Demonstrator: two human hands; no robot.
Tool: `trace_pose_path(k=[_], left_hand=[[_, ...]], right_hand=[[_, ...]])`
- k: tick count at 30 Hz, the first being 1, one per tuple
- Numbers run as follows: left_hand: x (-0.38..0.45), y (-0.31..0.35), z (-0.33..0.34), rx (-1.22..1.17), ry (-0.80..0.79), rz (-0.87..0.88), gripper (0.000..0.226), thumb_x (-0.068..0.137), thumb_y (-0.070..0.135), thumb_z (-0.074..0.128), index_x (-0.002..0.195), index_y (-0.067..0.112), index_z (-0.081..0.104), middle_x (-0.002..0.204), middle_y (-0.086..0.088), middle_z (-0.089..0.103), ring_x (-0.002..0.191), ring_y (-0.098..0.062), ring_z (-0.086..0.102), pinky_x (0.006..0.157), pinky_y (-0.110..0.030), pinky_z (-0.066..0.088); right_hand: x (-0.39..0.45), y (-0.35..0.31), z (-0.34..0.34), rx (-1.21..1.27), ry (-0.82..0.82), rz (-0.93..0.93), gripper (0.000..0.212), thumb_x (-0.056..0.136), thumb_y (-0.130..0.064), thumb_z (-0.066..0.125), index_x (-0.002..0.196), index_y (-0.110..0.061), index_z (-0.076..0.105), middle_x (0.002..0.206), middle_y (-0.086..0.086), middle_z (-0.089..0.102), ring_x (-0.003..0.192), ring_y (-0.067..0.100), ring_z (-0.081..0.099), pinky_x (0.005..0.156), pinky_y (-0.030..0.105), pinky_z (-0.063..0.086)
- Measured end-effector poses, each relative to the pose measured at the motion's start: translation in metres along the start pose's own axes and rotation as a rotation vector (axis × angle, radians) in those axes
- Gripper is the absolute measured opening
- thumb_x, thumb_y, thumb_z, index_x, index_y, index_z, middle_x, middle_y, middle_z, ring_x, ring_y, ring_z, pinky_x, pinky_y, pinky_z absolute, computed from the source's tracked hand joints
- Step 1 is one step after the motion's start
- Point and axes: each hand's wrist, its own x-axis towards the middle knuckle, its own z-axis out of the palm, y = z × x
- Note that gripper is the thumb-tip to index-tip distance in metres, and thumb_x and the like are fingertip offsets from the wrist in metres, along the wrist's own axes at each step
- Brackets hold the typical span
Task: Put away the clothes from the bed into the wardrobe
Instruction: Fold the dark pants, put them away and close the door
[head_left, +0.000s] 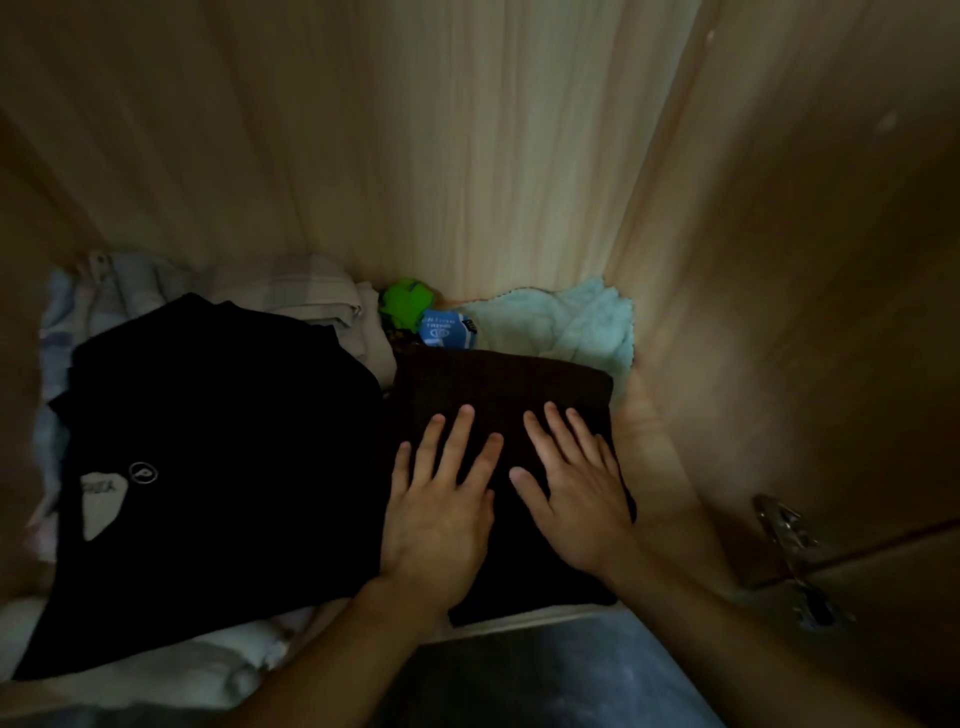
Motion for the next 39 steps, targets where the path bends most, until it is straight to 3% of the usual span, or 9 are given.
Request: trace_pose_path(k=[4,7,11,17,22,26,30,33,39], left_hand=[[-0.026,-0.01,-0.017,0.046,-0.174,0.089,0.092,0.09,0.069,0.045,0.154,0.041,-0.014,0.16,0.0,-0.035,0.15,-0.023,-0.026,0.125,-0.051,0.002],[-0.038,-0.02,-0.011,0.149,-0.26,0.106,0.109,0.085,0.073,0.05,0.146,0.04,-0.033,0.148,-0.004,-0.053,0.143,-0.026,-0.04,0.123,-0.053,-0.006],[-0.032,-0.019,0.008,0.176,-0.261,0.071,0.104,0.092,0.068,0.044,0.139,0.034,-0.042,0.146,-0.011,-0.055,0.143,-0.032,-0.04,0.122,-0.055,-0.008],[-0.02,-0.014,0.027,0.257,-0.282,0.034,0.105,0.094,0.062,0.047,0.135,0.031,-0.044,0.147,-0.016,-0.052,0.143,-0.035,-0.037,0.121,-0.058,-0.007],[-0.02,-0.008,0.01,0.256,-0.37,-0.012,0.104,0.092,0.059,0.054,0.151,0.034,-0.027,0.152,-0.012,-0.047,0.147,-0.033,-0.032,0.122,-0.057,-0.004],[-0.02,0.0,-0.035,0.168,-0.508,-0.037,0.108,0.087,0.039,0.071,0.155,0.037,-0.013,0.16,-0.006,-0.034,0.152,-0.031,-0.019,0.122,-0.056,0.01],[-0.031,0.01,-0.099,0.033,-0.454,-0.078,0.077,0.094,0.041,0.059,0.155,0.037,0.011,0.166,-0.005,0.001,0.151,-0.031,0.006,0.119,-0.054,0.022],[-0.043,0.016,-0.165,0.014,-0.403,-0.232,0.06,0.095,0.05,0.049,0.149,0.033,0.027,0.153,-0.005,0.034,0.14,-0.029,0.032,0.11,-0.048,0.034],[-0.079,0.017,-0.312,-0.051,-0.414,-0.26,0.058,0.098,0.054,0.045,0.15,0.034,0.031,0.154,0.0,0.036,0.14,-0.028,0.034,0.11,-0.049,0.036]], right_hand=[[-0.041,0.008,-0.015,-0.101,-0.202,-0.082,0.108,0.072,-0.09,0.033,0.148,-0.044,-0.029,0.16,-0.006,-0.033,0.147,0.02,-0.032,0.12,0.052,-0.003],[-0.054,0.01,-0.01,-0.212,-0.232,-0.07,0.125,0.07,-0.078,0.057,0.141,-0.04,-0.038,0.154,-0.003,-0.041,0.143,0.025,-0.035,0.121,0.055,-0.004],[-0.041,0.012,0.004,-0.183,-0.219,-0.051,0.129,0.076,-0.068,0.065,0.13,-0.045,-0.05,0.152,-0.004,-0.044,0.142,0.026,-0.037,0.115,0.051,-0.011],[-0.031,0.021,0.029,-0.21,-0.168,0.0,0.13,0.074,-0.07,0.066,0.136,-0.044,-0.045,0.158,-0.001,-0.037,0.147,0.028,-0.029,0.12,0.055,-0.001],[-0.034,0.01,0.008,-0.22,-0.25,0.023,0.128,0.075,-0.061,0.073,0.145,-0.039,-0.032,0.156,-0.004,-0.037,0.148,0.027,-0.026,0.121,0.057,0.005],[-0.041,-0.008,-0.041,-0.127,-0.395,0.059,0.117,0.076,-0.061,0.073,0.153,-0.043,-0.014,0.161,-0.006,-0.029,0.149,0.028,-0.024,0.115,0.066,0.01],[-0.063,-0.042,-0.107,-0.09,-0.32,0.095,0.094,0.086,-0.059,0.062,0.156,-0.039,0.002,0.166,0.002,-0.009,0.152,0.031,-0.007,0.116,0.06,0.02],[-0.076,-0.075,-0.166,-0.021,-0.243,0.166,0.078,0.094,-0.059,0.049,0.156,-0.038,0.006,0.164,0.006,0.006,0.15,0.03,0.009,0.115,0.05,0.027],[-0.103,-0.149,-0.291,0.052,-0.305,0.204,0.063,0.097,-0.057,0.044,0.153,-0.033,0.026,0.158,0.007,0.021,0.146,0.029,0.017,0.114,0.049,0.031]])
